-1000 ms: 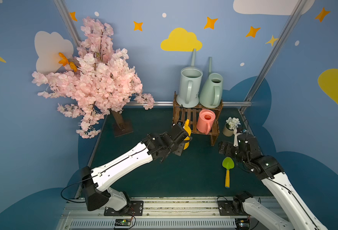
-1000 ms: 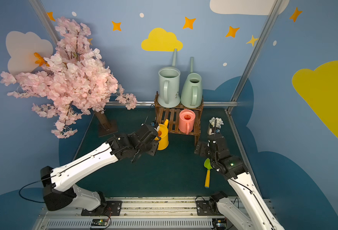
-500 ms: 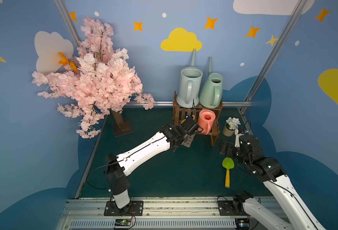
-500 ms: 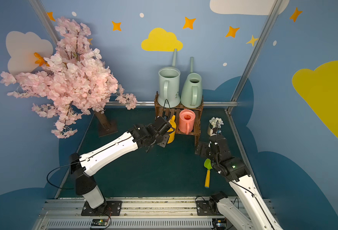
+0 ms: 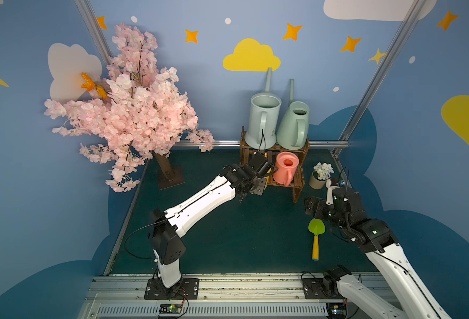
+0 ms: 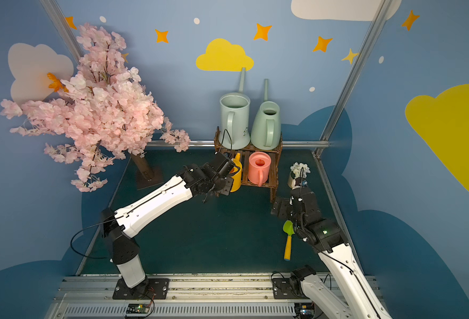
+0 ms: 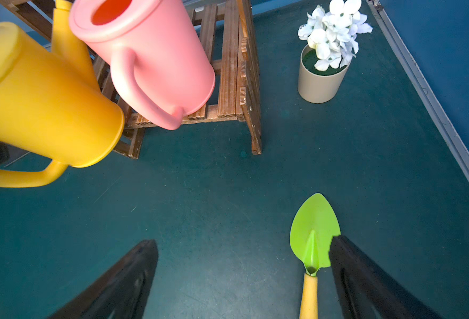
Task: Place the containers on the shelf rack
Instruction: 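Place the container on the shelf.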
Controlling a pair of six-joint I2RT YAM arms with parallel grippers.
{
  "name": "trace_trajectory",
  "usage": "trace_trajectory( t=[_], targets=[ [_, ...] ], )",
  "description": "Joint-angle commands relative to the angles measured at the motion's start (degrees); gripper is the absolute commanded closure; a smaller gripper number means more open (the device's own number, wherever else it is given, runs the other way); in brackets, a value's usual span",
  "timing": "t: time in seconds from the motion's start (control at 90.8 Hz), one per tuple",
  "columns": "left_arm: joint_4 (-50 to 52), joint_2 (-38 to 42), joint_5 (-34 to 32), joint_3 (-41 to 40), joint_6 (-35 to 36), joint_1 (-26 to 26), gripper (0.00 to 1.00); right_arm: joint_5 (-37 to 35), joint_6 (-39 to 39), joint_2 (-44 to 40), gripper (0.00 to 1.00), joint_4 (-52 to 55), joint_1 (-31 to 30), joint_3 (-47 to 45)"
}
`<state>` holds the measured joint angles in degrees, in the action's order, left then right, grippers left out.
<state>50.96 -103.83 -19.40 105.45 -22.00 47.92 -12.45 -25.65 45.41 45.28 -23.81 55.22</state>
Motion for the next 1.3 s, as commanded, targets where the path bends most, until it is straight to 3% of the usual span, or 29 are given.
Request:
trace_trajectory(
  t=[0.0, 1.002, 1.145, 1.288],
  targets=[
    [-1.01, -1.18, 1.39, 2.30, 0.73, -0.92, 0.92, 0.24, 0.24, -0.17, 0.02, 1.13, 0.18, 0.05],
    [-4.60, -11.85, 0.42, 9.04, -0.09, -4.58, 0.90, 0.47, 1.17, 2.65, 0.02, -0.14, 0.54, 0.05],
    [-4.65, -11.79, 0.96, 8.96, -0.15, -4.59, 0.86, 0.52, 1.38, 2.76, 0.02, -0.10, 0.66, 0.23],
    [-4.64, -9.78, 1.53, 7.08, -0.66, -4.40, 0.74, 0.59, 1.55, 2.94, 0.02, -0.01, 0.85, 0.58]
  ],
)
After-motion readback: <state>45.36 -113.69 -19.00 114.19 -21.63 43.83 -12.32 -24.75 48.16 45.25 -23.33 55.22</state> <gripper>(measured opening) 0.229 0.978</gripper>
